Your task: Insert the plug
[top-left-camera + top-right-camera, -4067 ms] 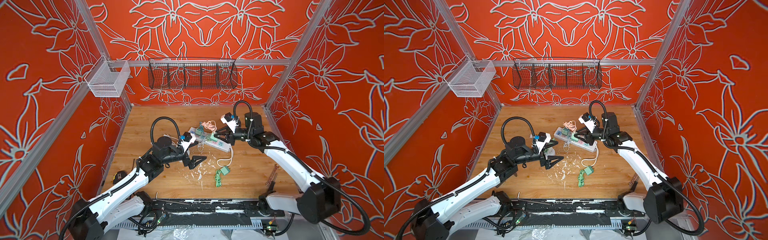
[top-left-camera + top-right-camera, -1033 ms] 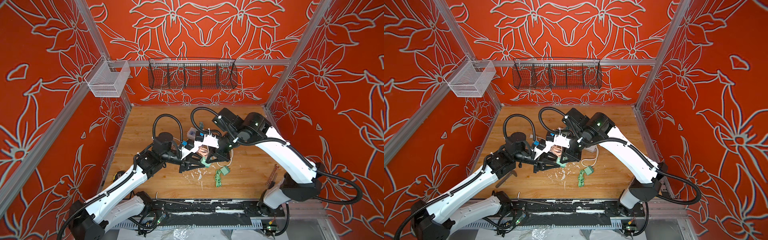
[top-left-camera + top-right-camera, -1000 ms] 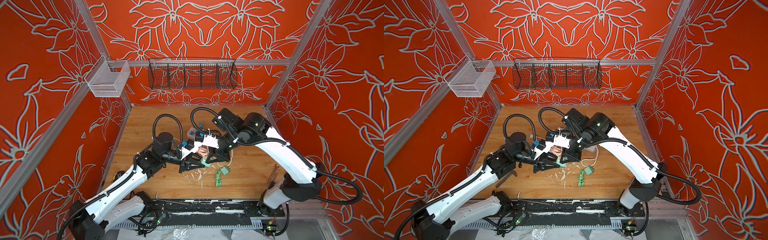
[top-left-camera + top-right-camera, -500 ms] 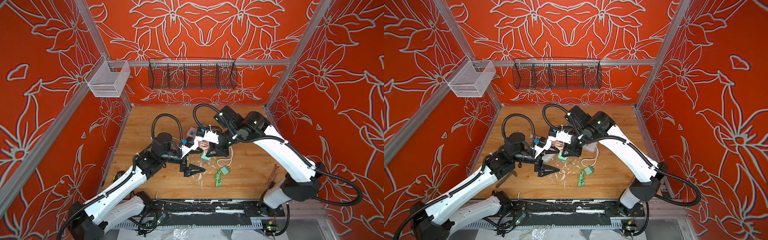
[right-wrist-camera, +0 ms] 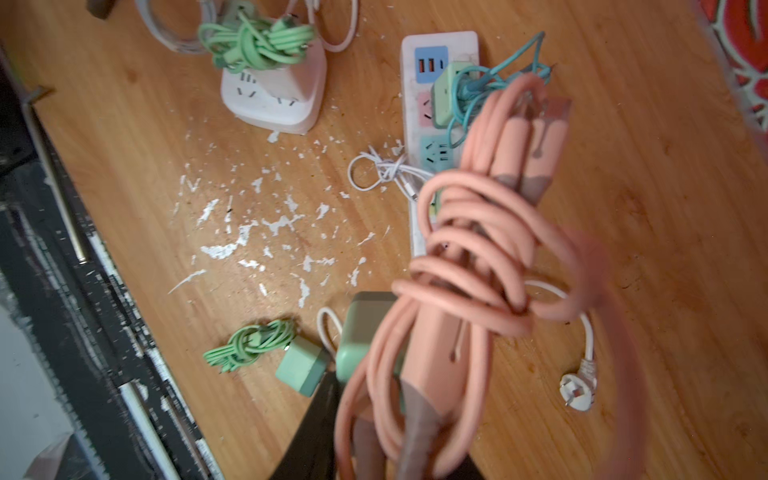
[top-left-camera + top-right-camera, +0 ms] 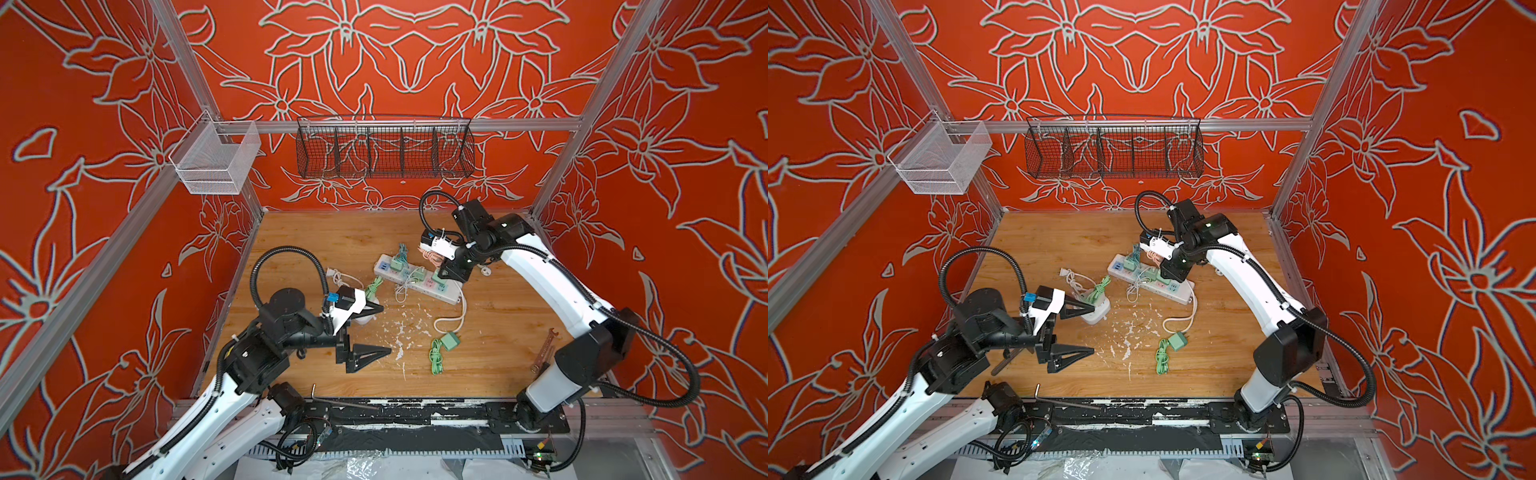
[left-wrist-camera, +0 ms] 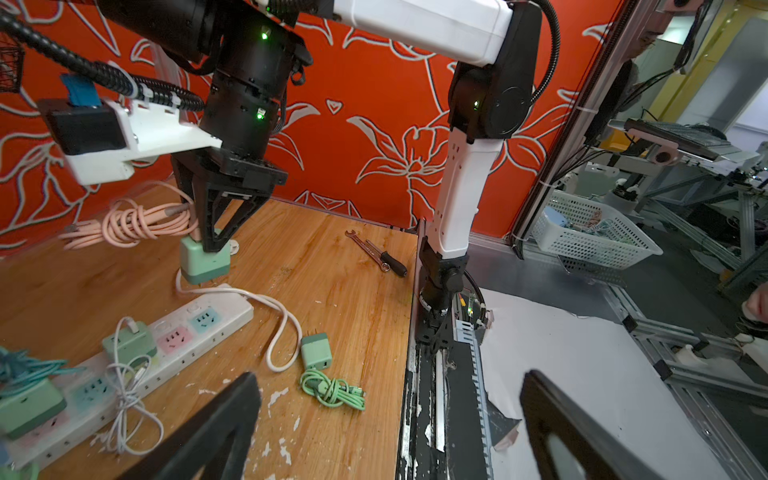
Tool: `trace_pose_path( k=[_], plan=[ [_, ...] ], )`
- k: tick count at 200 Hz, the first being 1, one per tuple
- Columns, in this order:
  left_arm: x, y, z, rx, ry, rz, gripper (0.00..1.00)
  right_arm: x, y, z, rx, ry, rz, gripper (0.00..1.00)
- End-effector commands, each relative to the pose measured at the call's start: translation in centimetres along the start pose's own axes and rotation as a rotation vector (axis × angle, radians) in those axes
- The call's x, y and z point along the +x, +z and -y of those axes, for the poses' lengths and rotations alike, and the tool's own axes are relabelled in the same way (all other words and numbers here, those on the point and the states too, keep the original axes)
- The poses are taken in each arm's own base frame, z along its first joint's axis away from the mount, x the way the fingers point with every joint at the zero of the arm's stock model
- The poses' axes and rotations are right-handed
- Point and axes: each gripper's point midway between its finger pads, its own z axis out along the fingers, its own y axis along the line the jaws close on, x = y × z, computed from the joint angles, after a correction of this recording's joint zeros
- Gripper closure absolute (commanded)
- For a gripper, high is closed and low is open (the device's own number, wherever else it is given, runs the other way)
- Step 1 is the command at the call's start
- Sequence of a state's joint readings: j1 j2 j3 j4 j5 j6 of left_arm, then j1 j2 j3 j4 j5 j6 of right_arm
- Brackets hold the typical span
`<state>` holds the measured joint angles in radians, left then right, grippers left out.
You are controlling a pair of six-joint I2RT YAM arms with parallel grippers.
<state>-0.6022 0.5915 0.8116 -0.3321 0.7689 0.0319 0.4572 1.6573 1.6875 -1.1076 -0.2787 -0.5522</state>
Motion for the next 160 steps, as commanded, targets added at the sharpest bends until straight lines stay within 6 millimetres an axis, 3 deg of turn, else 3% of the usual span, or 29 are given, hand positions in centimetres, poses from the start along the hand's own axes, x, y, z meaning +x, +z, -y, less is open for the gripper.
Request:
trace_pose_path(
  k=[1, 39, 72, 119, 160],
  plan=[
    [1.8, -1.6, 0.2, -0.072, -0.03, -0.088, 0.03, -1.6, 2.0, 3.4, 0.05, -0.104, 0.062, 0.83],
    [3.0, -2.6, 0.2, -0.126, 0.005, -0.114, 0.03, -1.2, 5.9, 5.6, 0.04, -0.164, 0.017, 0.85],
    [4.3, -2.2, -0.2, -0.124, -0.019, -0.134, 0.03, -1.2, 8.1, 5.9, 0.0, -0.203, 0.04, 0.86],
    [4.5, -2.2, -0.4, -0.132, -0.02, -0.134, 0.03, 0.4, 10.4, 6.7, -0.02, -0.224, -0.025, 0.86],
    [4.6, -2.1, -0.5, -0.127, -0.021, -0.134, 0.03, 1.2, 11.1, 6.5, -0.043, -0.204, -0.029, 0.87]
  ],
)
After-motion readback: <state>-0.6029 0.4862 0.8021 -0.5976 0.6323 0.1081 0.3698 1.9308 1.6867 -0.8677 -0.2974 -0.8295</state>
